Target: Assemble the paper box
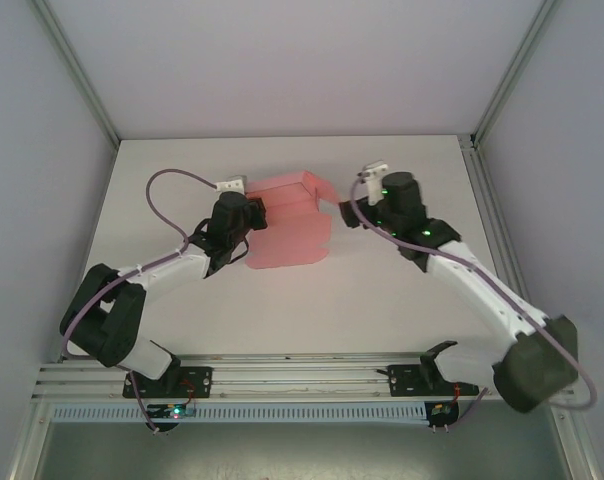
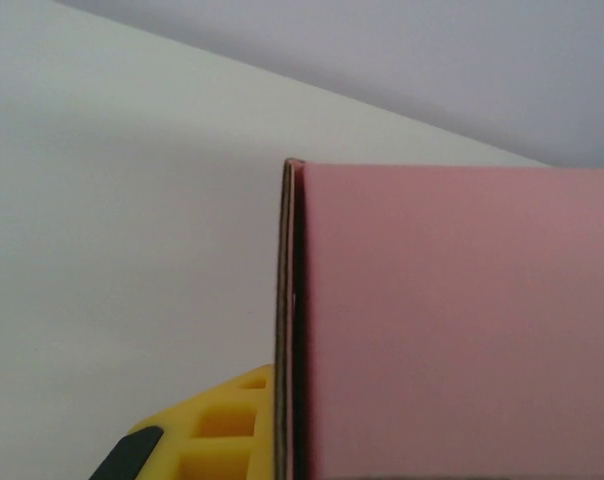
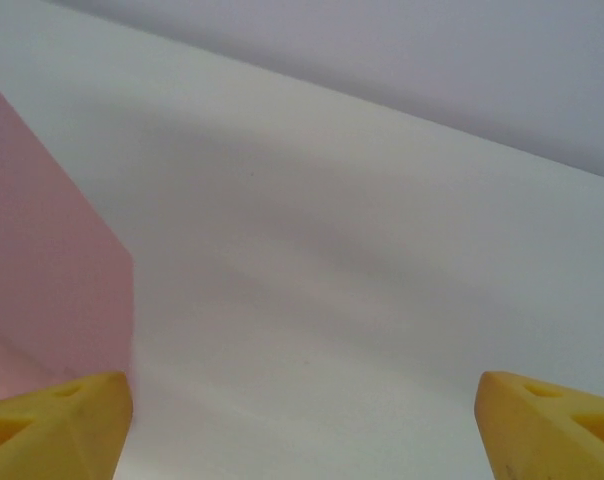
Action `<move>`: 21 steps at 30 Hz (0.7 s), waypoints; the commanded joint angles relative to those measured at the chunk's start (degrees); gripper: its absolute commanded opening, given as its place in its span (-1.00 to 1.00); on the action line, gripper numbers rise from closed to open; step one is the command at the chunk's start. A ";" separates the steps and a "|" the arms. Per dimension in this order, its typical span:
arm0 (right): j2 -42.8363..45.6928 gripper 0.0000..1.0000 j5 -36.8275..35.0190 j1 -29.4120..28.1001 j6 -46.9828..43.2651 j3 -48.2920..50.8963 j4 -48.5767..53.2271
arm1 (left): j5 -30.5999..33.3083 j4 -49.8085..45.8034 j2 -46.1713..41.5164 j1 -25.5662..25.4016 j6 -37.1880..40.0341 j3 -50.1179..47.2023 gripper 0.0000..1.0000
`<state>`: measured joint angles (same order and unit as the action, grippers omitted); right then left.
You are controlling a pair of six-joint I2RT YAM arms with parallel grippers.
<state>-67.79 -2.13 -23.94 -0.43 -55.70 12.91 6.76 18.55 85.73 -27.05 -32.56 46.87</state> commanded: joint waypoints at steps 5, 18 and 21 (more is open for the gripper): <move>6.68 0.72 21.47 2.33 -4.83 2.35 -0.76 | -0.74 -1.42 -1.66 -0.62 3.21 1.73 -1.00; -11.43 0.12 17.92 0.25 -5.49 -11.76 1.55 | -0.81 -1.41 -2.75 -0.74 1.80 1.92 -1.00; -13.68 -0.36 11.44 -2.23 -5.83 -13.63 1.76 | 0.62 -2.48 -2.46 -0.99 1.42 2.42 -1.00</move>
<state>-80.53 13.96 -24.14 -5.63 -66.59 14.15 5.91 17.06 84.20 -27.14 -31.07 47.29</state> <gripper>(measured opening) 0.348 0.098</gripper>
